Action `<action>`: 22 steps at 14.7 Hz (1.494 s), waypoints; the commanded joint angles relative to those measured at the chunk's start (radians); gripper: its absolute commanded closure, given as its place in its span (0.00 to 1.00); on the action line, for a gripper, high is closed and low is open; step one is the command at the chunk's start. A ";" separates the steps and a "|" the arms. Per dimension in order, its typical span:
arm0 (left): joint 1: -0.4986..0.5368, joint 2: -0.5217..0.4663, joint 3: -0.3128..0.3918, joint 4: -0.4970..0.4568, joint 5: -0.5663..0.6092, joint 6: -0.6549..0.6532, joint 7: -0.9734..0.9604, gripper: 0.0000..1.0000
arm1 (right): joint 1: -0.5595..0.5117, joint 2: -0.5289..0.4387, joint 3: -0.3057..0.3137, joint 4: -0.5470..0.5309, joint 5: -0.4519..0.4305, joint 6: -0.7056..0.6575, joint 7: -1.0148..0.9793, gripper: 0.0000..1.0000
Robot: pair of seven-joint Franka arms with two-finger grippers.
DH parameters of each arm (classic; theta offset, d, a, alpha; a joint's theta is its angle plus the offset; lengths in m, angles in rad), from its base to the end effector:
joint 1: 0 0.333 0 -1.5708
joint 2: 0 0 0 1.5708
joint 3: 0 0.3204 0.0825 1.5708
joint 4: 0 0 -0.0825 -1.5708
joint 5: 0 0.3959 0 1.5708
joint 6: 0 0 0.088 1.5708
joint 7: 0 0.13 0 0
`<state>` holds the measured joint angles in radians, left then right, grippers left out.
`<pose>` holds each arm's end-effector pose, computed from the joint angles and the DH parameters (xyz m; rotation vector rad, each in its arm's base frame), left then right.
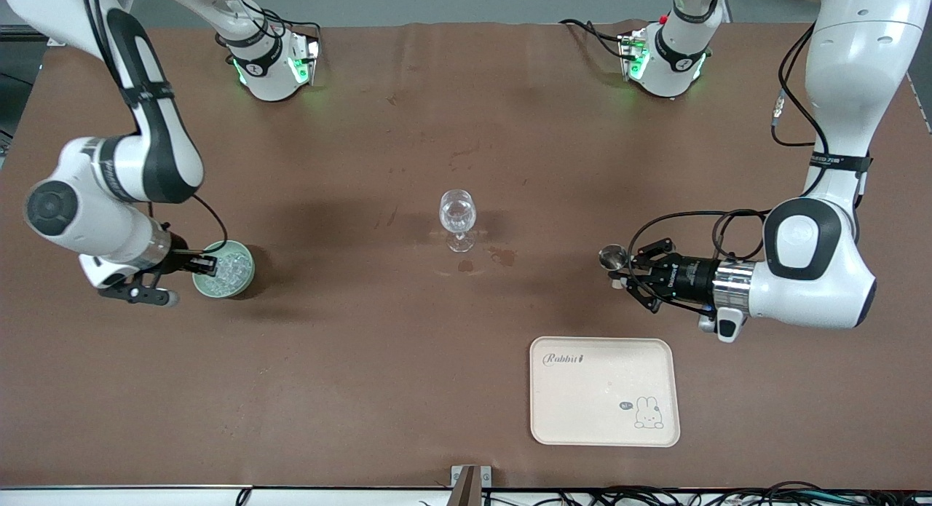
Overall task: Pour wine and add ice with both arms
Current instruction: 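Carry the metal jigger to the wine glass with the left gripper, then tilt the jigger over the wine glass with the left gripper to pour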
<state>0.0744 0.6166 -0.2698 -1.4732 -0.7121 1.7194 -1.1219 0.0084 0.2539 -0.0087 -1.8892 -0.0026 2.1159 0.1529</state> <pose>0.6677 -0.1790 0.3171 2.0584 1.3982 -1.0416 0.6223 -0.0002 0.3450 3.1259 -0.2374 -0.0420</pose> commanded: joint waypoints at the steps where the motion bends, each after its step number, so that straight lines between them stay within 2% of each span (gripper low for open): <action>1: -0.059 -0.024 0.003 -0.001 0.014 0.018 -0.045 1.00 | -0.005 -0.053 0.006 0.112 -0.017 -0.111 0.011 0.99; 3: -0.093 -0.032 -0.003 -0.009 0.006 0.057 -0.071 1.00 | -0.018 -0.094 0.004 0.178 -0.017 -0.200 -0.056 1.00; 8: -0.195 -0.032 -0.014 -0.015 0.010 0.060 -0.156 1.00 | -0.045 -0.231 -0.017 0.251 -0.014 -0.439 -0.171 0.99; 12: -0.292 -0.032 -0.009 -0.027 0.017 0.100 -0.277 1.00 | -0.070 -0.239 -0.025 0.430 -0.022 -0.640 -0.205 0.99; 15: -0.358 -0.038 -0.002 -0.033 0.032 0.166 -0.363 1.00 | -0.125 -0.239 -0.011 0.440 -0.010 -0.649 -0.251 0.98; 18: -0.384 -0.054 -0.014 -0.029 0.163 0.215 -0.475 1.00 | -0.122 -0.237 -0.011 0.435 -0.008 -0.639 -0.251 0.98; 22: -0.392 -0.064 -0.017 -0.029 0.167 0.215 -0.493 1.00 | -0.123 -0.237 -0.010 0.432 -0.007 -0.643 -0.250 1.00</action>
<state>-0.3127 0.5787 -0.2851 -1.4867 -0.5639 1.9314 -1.5825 -0.1029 0.0167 -0.0294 -1.4630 -0.0103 1.4785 -0.0886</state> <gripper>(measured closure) 0.789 0.744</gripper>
